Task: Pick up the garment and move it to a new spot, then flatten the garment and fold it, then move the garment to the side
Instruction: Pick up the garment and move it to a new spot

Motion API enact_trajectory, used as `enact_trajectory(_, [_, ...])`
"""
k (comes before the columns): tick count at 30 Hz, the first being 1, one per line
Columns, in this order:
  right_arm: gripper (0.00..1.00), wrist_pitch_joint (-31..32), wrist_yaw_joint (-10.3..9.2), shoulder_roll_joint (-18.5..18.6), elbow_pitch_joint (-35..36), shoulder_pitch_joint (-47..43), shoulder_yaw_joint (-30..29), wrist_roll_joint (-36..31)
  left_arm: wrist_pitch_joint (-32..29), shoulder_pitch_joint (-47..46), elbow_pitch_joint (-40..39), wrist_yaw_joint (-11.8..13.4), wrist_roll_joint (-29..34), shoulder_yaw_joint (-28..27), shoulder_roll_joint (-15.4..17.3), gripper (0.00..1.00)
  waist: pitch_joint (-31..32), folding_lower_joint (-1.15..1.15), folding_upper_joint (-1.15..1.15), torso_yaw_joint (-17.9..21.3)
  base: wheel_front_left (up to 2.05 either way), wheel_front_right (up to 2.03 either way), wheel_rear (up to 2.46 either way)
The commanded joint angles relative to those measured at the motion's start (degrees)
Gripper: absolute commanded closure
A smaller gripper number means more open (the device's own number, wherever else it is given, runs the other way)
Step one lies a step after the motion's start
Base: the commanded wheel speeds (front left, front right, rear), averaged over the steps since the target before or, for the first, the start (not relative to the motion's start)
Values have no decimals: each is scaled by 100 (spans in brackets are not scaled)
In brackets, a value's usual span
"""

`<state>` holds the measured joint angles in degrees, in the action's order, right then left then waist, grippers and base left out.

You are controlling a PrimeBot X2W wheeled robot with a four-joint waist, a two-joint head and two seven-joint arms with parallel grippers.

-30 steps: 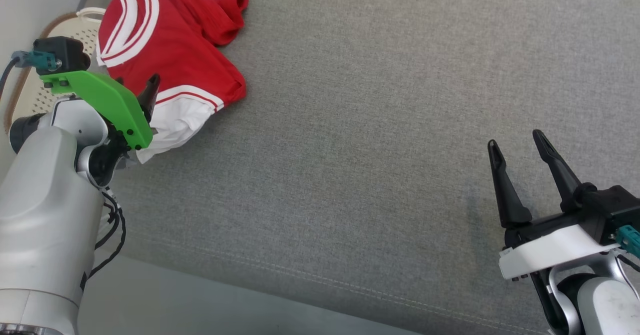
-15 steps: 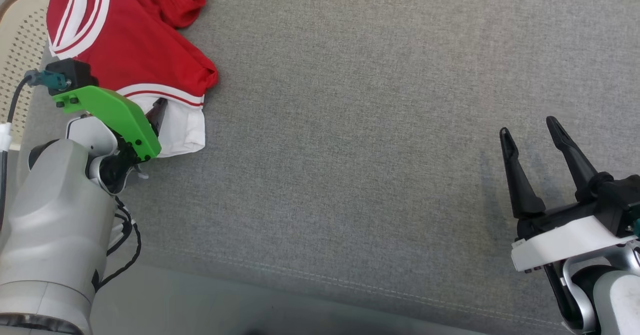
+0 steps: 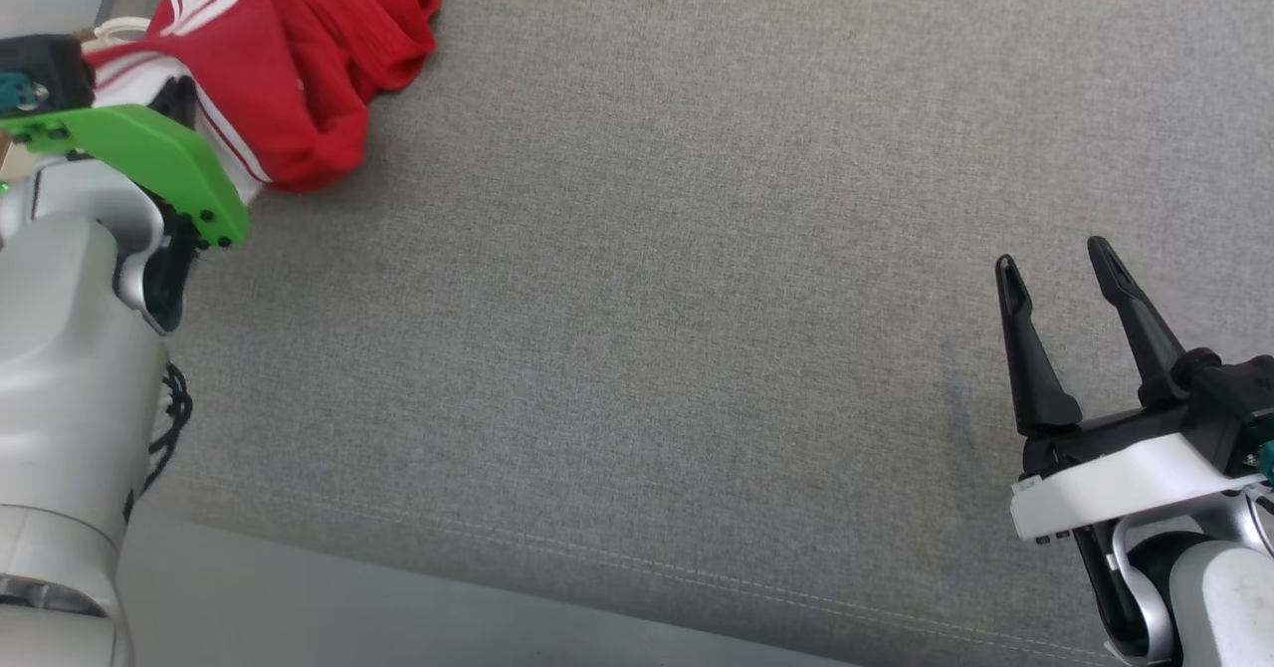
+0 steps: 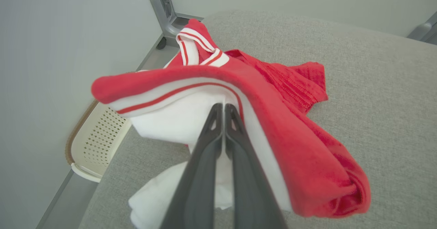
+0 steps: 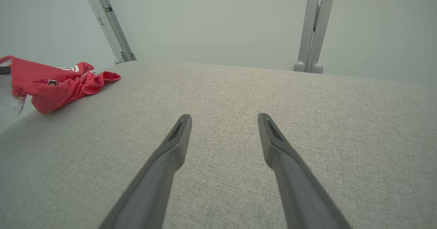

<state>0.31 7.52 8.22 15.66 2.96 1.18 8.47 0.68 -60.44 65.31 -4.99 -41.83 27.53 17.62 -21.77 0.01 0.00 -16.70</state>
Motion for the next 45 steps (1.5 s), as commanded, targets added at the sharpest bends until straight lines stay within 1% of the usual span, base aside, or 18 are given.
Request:
enact_trajectory(1, [0,-71,-6,-26,-47,-25,-25,23,192,-159,-34,75,117,22,103,100,236,-1,0,-21,0,0,0])
enact_trajectory(7, [0,-273,-6,-169,-234,-131,-37,37,881,-380,-326,332,379,118,316,100,696,-1,0,50,0,0,0])
enact_trajectory(12, [0,-425,-6,-281,-372,-165,17,51,1190,-171,-812,490,497,143,421,100,1004,-1,0,211,0,0,0])
enact_trajectory(15, [0,-503,-6,-323,-430,-189,29,73,1293,53,-1292,629,555,175,441,100,1126,-1,0,315,0,0,0])
enact_trajectory(18, [0,-566,-6,-363,-478,-212,32,54,1357,333,-1940,846,665,215,479,100,1210,-1,0,446,0,0,0])
enact_trajectory(21, [0,-622,-6,-399,-519,-225,30,67,1349,697,-2693,1090,750,282,527,100,1279,-1,0,603,0,0,0])
enact_trajectory(22, [0,-622,-6,-399,-519,-225,30,67,1349,697,-2693,1090,750,282,527,100,1279,-1,0,603,0,0,0])
enact_trajectory(24, [0,-655,-6,-418,-534,-225,29,55,1263,922,-3264,1272,840,366,557,100,1298,-1,0,719,0,0,0])
enact_trajectory(28, [0,-698,-6,-448,-534,-141,54,39,965,1371,-4412,1621,949,552,598,100,1265,-1,0,1026,0,0,0])
enact_trajectory(32, [0,-753,-6,-469,-551,-54,34,47,638,1743,-5382,1871,1070,824,542,100,1172,-1,0,1348,0,0,0])
enact_trajectory(34, [0,-769,-6,-480,-562,-7,47,49,514,1882,-5719,1909,1051,961,466,100,1105,-1,0,1533,0,0,0])
enact_trajectory(38, [0,-832,-6,-493,-595,126,108,66,361,2027,-6074,1980,1092,1181,322,100,932,-1,0,1946,0,0,0])
enact_trajectory(43, [0,-942,-6,-506,-701,265,207,118,282,1927,-6086,1925,1175,1452,102,100,701,-1,0,2509,0,0,0])
enact_trajectory(45, [0,-1012,-6,-514,-753,320,213,144,235,1789,-6034,1850,1227,1582,3,100,601,-1,0,2745,0,0,0])
